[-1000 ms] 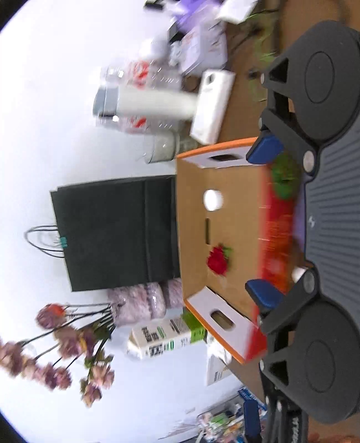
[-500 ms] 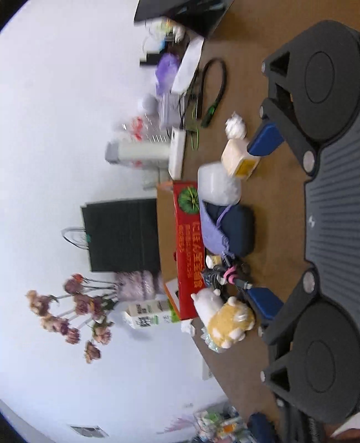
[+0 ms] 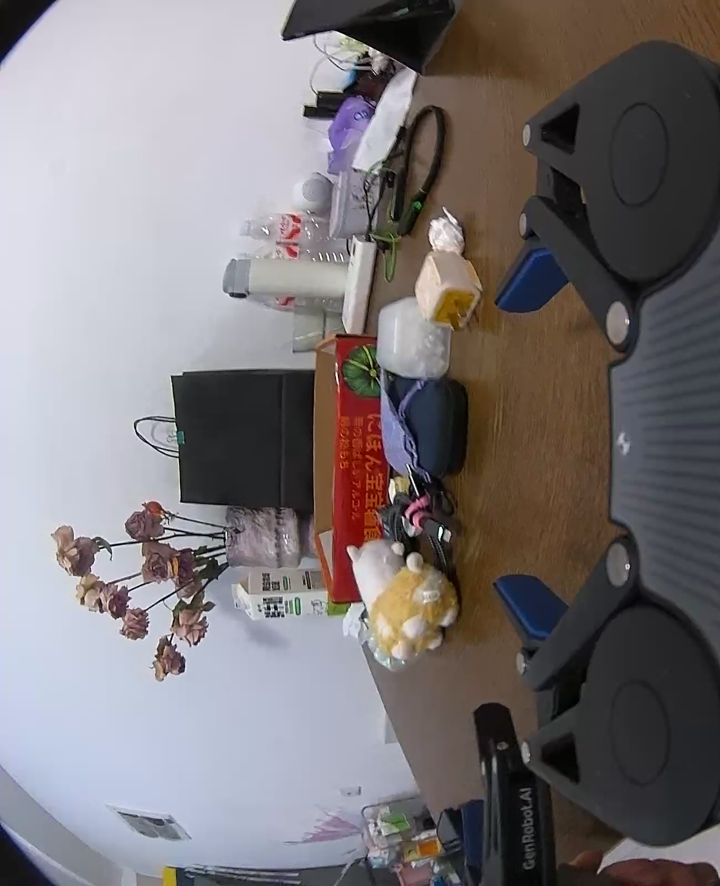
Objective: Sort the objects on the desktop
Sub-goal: 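Drop rose and cap into the box, return both tools to the table, then grasp the plush toy with the left tool while the right tool grasps the white plug adapter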
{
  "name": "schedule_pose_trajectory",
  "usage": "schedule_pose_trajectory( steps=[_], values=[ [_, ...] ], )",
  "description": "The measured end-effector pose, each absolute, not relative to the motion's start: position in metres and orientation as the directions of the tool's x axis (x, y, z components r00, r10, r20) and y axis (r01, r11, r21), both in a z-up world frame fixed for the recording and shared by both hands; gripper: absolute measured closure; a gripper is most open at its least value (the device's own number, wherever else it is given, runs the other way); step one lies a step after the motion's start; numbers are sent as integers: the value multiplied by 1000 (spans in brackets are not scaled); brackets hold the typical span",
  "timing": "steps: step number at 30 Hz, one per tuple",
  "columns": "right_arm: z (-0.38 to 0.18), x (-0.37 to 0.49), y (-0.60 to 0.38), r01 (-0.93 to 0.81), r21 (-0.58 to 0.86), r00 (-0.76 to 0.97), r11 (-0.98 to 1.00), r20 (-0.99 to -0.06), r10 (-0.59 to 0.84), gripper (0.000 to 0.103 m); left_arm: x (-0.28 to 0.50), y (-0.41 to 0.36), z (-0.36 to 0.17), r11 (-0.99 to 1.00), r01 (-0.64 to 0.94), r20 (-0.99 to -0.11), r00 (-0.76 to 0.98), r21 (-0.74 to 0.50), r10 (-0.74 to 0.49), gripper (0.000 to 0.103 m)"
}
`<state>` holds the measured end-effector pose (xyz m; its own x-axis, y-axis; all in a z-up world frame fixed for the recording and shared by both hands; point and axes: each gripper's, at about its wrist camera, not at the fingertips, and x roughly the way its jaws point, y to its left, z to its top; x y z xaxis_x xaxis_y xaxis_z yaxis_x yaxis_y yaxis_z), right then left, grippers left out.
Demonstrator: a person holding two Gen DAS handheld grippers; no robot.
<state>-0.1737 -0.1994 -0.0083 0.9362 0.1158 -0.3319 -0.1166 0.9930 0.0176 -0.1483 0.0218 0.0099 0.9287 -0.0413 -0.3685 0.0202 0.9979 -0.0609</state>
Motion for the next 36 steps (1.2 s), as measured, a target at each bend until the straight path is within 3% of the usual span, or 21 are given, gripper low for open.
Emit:
schedule_pose_trajectory(
  steps=[4, 8, 11, 12, 15, 20, 22, 24, 27, 29, 31, 33, 36],
  values=[
    [3, -158, -207, -110, 33, 929, 993, -352, 115, 4, -125, 18, 24, 997, 57, -389, 918, -56, -75, 0],
    [12, -123, -215, -118, 99, 890, 988, -430, 149, 10, -85, 22, 37, 989, 73, -405, 906, -132, -121, 0],
    [15, -97, -219, -116, 139, 877, 983, -451, 167, 14, -45, 19, 41, 985, 60, -468, 874, -161, -129, 0],
    [15, -90, -219, -96, 121, 883, 988, -448, 141, 19, -33, 18, 41, 983, 50, -479, 868, -176, -129, 0],
    [13, -69, -228, -11, 72, 893, 997, -448, 43, 19, 2, 24, 35, 965, -36, -538, 835, -260, -114, 0],
    [2, -32, -258, 125, 117, 859, 985, -510, -49, 20, 38, 31, 21, 909, -106, -588, 791, -404, -169, 0],
    [-4, -19, -268, 139, 170, 847, 976, -532, -28, 20, 44, 24, 18, 923, -111, -598, 788, -369, -145, 4],
    [-10, -10, -271, 158, 189, 837, 969, -547, -29, 22, 45, 19, 18, 939, -112, -609, 784, -326, -118, 19],
    [-15, -3, -269, 161, 172, 835, 972, -549, -41, 23, 38, 24, 19, 932, -107, -594, 794, -347, -130, 24],
    [-16, 1, -268, 167, 166, 830, 972, -555, -49, 31, 34, 26, 20, 933, -100, -592, 795, -345, -133, 27],
    [-17, 6, -267, 179, 148, 823, 973, -563, -66, 45, 30, 27, 20, 935, -83, -583, 800, -344, -143, 33],
    [-17, 7, -268, 176, 151, 824, 973, -563, -61, 50, 24, 27, 21, 937, -57, -576, 801, -344, -162, 39],
    [-16, 1, -270, 148, 155, 825, 977, -564, -35, 50, 10, 28, 28, 942, -19, -563, 806, -336, -185, 40]
  ],
)
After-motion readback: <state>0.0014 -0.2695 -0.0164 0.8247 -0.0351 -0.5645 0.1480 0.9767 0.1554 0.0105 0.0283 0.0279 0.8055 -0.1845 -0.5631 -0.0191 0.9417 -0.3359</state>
